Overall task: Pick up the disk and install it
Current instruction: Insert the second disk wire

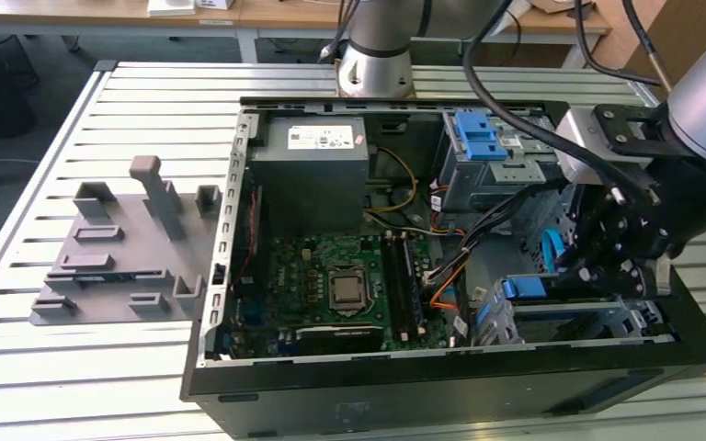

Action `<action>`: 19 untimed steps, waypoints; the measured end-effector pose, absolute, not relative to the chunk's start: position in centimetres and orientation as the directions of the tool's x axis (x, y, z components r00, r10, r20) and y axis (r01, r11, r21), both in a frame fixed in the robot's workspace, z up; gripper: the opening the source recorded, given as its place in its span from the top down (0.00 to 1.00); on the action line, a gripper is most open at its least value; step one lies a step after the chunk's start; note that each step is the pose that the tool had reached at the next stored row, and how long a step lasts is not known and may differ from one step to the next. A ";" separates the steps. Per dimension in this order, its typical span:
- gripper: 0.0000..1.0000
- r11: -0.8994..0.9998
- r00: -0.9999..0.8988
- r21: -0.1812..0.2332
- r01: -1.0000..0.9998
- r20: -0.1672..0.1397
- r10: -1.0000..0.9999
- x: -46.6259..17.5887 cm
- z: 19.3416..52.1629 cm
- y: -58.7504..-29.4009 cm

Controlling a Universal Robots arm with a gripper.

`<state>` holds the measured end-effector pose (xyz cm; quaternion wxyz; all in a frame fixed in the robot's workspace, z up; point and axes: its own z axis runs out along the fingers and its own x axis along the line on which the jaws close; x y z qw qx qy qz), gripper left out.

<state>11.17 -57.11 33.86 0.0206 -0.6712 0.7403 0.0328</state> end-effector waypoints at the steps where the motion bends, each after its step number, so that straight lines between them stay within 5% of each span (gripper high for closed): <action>1: 0.76 0.097 -0.098 0.021 -0.995 -0.074 -0.992 11.2 34.0 -57.1; 7: 0.78 0.097 -0.098 0.021 -0.995 -0.075 -0.992 11.2 34.4 -57.1; 10: 0.89 0.097 -0.098 0.021 -0.995 -0.074 -0.992 11.2 34.4 -57.1; 19: 0.89 0.097 -0.098 0.021 -0.995 -0.074 -0.992 11.2 33.5 -57.1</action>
